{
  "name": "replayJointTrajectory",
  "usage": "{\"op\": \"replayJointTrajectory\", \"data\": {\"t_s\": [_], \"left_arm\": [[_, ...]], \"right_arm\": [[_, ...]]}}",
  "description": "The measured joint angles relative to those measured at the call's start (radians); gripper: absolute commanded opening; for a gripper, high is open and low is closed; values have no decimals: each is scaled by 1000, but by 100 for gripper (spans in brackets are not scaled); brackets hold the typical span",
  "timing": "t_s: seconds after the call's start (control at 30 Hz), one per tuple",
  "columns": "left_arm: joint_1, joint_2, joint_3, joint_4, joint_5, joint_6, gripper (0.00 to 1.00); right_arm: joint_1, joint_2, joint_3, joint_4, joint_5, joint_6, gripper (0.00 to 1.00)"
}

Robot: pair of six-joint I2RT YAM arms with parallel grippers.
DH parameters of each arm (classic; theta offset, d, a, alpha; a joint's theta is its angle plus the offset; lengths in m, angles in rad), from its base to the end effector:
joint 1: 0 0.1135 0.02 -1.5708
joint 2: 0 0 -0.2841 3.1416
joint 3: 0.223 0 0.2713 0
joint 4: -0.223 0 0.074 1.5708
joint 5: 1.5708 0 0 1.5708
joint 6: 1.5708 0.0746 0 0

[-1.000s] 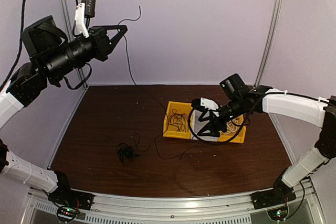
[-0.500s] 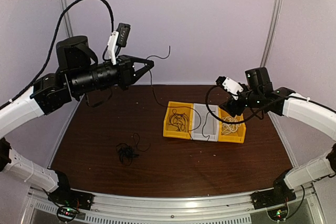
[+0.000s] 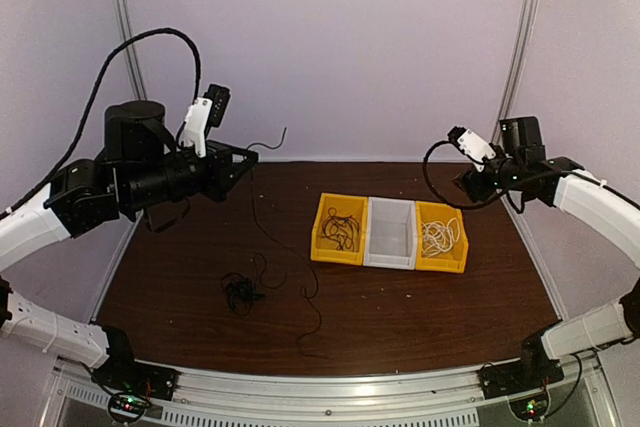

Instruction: Untangle the cables

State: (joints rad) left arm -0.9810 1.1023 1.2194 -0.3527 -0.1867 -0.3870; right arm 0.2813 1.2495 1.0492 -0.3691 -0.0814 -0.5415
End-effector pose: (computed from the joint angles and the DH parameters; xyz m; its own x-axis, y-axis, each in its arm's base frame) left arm 0.1732 -0.2339 0.4231 -0.3905 -0.0832 -0.9168 0.6143 0.7182 -0.3269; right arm 0.3119 0.0965 0.3092 -0.2673 -0.6120 -0.7443 -0.5604 0.7271 -0.3965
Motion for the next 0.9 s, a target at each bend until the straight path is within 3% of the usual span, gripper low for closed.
{"op": "replayJointTrajectory", "data": {"t_s": [0.07, 0.23, 0.4, 0.57, 0.77, 0.9], "left_arm": [[0, -6, -25, -4, -13, -1, 0], [0, -29, -169, 53, -3, -19, 0], [0, -21, -251, 106, -2, -55, 0], [0, -12, -251, 165, -20, -98, 0], [0, -34, -257, 188, -55, -154, 0], [0, -61, -277, 201, -76, -182, 0]], "right_arm": [[-25, 0, 32, -22, -81, 6, 66], [8, -2, 59, -51, -477, 24, 57], [166, 75, 66, -10, -742, 84, 54], [363, 253, 113, 7, -805, 102, 51], [537, 383, 115, -7, -824, 72, 60], [665, 432, 129, 0, -766, 53, 59]]}}
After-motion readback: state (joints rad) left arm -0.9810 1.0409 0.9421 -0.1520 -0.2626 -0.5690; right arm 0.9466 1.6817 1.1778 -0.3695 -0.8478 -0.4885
